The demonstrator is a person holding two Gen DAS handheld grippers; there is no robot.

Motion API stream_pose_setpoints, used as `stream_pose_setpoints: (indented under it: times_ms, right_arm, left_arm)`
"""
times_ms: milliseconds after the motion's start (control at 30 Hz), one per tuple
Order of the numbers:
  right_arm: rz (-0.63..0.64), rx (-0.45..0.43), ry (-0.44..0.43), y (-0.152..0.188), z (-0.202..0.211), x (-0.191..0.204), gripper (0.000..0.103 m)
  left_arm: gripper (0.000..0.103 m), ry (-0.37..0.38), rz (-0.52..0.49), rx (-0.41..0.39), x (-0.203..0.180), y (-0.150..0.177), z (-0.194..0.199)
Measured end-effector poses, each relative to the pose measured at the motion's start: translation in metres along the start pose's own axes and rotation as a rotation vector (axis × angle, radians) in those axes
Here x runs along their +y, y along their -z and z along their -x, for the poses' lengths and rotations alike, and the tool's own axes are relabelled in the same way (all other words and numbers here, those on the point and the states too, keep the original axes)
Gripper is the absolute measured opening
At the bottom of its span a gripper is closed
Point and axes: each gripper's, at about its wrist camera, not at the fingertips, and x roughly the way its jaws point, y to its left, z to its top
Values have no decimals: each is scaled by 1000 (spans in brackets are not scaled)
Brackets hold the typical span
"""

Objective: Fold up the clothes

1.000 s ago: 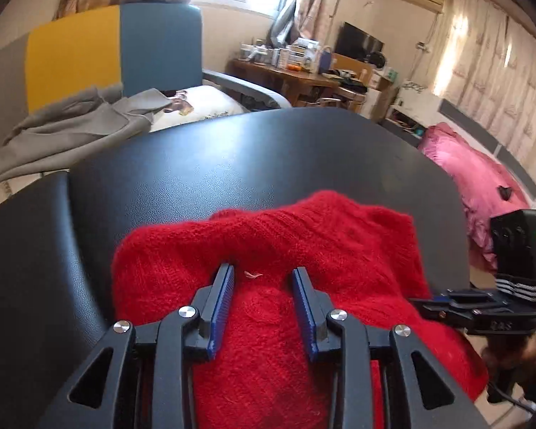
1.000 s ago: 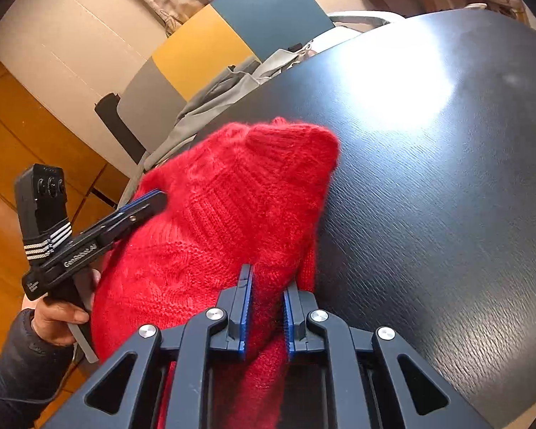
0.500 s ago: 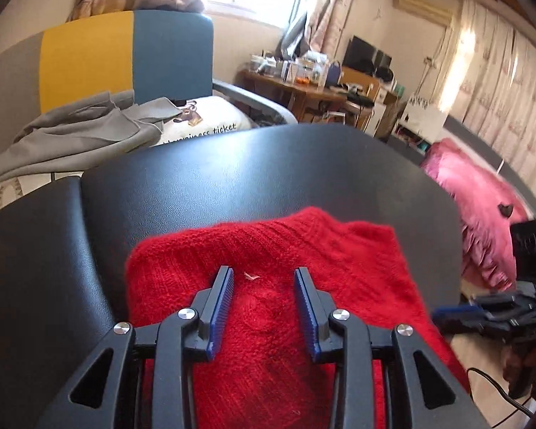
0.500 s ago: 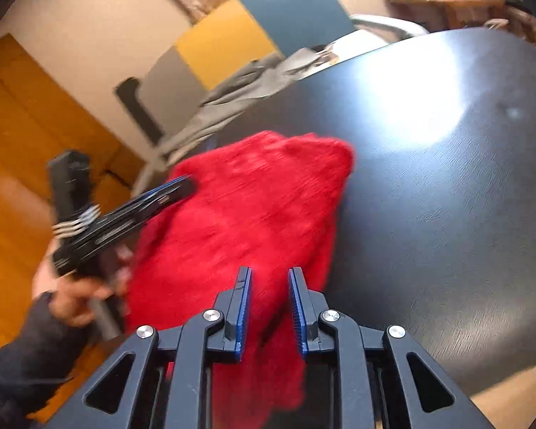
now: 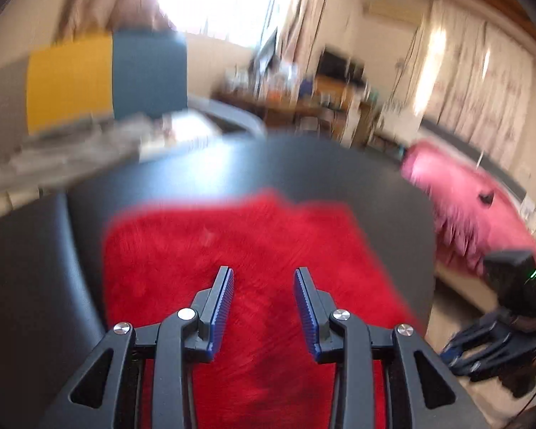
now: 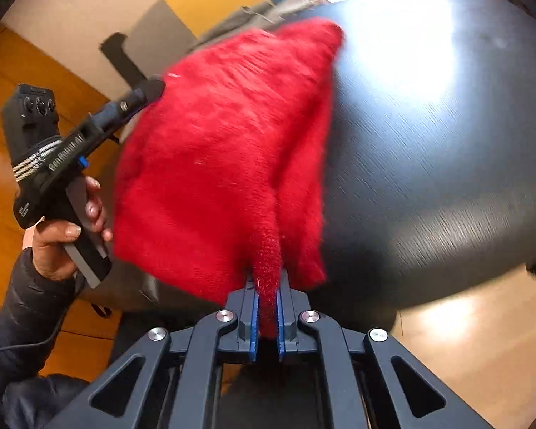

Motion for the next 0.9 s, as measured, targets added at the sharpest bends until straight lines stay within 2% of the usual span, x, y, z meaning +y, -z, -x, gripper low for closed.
stream_pose_setpoints:
  times_ms: [100,200,267,367,433,500,567,600,633,800,833,900]
  right_arm:
    - [-27,7,-4,6,-3,-10,5]
    - [-25,-12,-16,6,1,-8,9]
    - [-21,-24,-27,4,9,-6,17]
    - [6,-91,-13,-4,34,1,29]
    - [62,-154,23,-16,53,14,44]
    - [91,-171,48,-31,44,20,48]
    - [112,-178,68,-45,31,25,62]
    - [122,-182,78,-53,24,27,73]
    - [133,-186,88,-60,18,29,76]
    - [185,-205,138,-96,-15,41,76]
    - [195,-208,148,-104,-22,43,76]
    - [216,-216,168,-118,-35,47,75]
  left_arm:
    - [35,-62,-79,-38,-15,12,-4]
    - [36,-21,-16,-50,-10,4,4]
    - [36,-3,36,-75,-1,0,18]
    - [36,-25,49,-123,7,-2,44]
    - [36,-47,61,-153,13,-1,60]
    - [36,-64,91,-166,24,-1,71]
    - [36,-97,120,-156,33,0,76]
    - [36,-114,131,-147,37,1,77]
    - [36,-135,145,-132,41,1,76]
    - [36,-109,180,-120,36,13,74]
    - [36,-85,183,-111,29,22,71]
    - [36,-93,151,-83,15,43,62]
